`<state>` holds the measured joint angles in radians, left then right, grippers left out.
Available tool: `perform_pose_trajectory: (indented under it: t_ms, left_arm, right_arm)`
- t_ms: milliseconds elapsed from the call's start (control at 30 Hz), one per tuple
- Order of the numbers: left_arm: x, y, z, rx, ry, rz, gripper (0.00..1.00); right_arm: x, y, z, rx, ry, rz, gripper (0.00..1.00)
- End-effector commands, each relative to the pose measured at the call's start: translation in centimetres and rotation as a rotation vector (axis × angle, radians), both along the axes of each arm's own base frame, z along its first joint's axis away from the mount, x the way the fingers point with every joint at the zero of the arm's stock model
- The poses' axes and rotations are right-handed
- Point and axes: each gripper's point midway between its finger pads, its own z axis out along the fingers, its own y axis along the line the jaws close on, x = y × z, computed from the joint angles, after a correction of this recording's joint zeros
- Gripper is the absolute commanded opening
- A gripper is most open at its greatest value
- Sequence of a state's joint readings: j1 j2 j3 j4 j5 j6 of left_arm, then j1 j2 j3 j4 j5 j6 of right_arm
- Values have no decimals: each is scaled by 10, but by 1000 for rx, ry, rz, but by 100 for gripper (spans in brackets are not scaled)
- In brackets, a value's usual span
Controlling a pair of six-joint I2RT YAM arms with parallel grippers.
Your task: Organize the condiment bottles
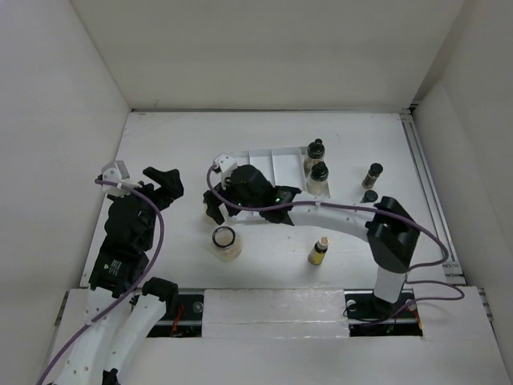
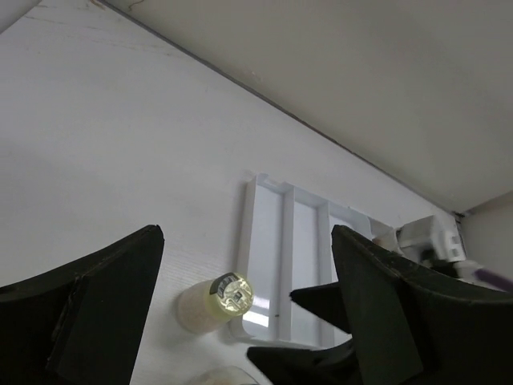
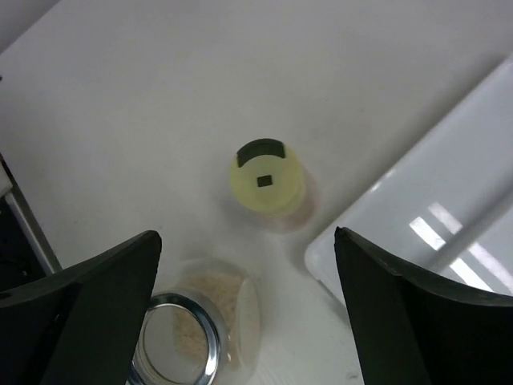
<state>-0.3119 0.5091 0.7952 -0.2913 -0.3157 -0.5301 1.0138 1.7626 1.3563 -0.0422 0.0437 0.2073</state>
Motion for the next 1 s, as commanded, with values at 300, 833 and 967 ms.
perform_pose_trajectory:
  t_ms: [300,833,967]
  left_arm:
    - [-2,10,20,-22,-51,51,88]
    - [-3,0,22,-16,-67,-10,88]
    - [-2,-2,24,-11,-75,-24,87]
  right_arm:
    - [27,51,-37,-61,-20,-3,93]
    - [80,16,81,259,-171,-255,40]
    - [121,-14,89,292,-172,-351,40]
